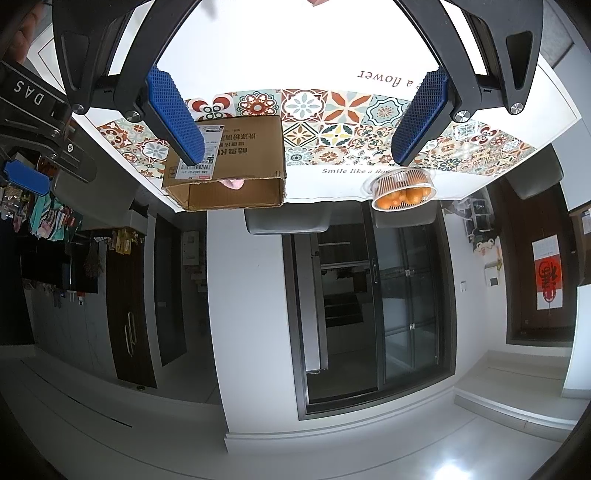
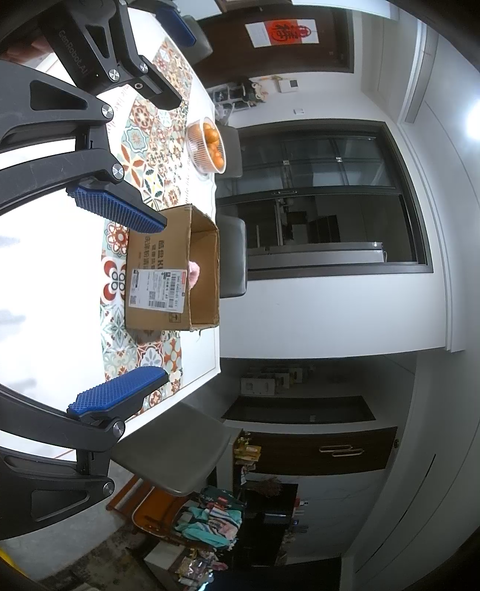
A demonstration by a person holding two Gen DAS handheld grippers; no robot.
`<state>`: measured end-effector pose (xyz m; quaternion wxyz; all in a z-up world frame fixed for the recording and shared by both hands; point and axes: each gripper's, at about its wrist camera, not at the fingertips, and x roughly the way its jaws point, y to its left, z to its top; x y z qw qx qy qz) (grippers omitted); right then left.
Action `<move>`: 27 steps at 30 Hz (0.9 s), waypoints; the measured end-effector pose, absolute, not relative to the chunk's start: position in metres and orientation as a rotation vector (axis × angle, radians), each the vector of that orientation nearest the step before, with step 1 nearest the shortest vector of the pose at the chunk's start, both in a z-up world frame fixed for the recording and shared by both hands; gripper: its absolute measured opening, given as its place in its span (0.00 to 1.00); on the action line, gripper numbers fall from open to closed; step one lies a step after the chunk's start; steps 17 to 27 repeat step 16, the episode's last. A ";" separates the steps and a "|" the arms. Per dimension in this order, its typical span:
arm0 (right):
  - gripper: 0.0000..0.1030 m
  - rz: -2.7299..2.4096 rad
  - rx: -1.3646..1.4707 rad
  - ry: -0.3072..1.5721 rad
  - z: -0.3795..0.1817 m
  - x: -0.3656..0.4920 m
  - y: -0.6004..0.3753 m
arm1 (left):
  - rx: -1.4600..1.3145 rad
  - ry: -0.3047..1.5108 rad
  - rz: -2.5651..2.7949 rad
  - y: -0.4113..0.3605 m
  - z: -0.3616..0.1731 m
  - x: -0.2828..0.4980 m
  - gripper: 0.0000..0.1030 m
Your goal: Organize soft objects
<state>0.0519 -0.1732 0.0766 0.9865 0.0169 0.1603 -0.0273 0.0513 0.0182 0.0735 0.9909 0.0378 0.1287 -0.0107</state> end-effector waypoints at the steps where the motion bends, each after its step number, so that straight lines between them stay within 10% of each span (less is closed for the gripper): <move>1: 0.74 -0.055 0.035 0.322 0.077 0.052 -0.173 | 0.076 0.257 -0.022 0.018 0.073 0.051 1.00; 27: 0.74 -0.054 0.037 0.332 0.074 0.050 -0.171 | 0.070 0.276 -0.028 0.021 0.074 0.055 1.00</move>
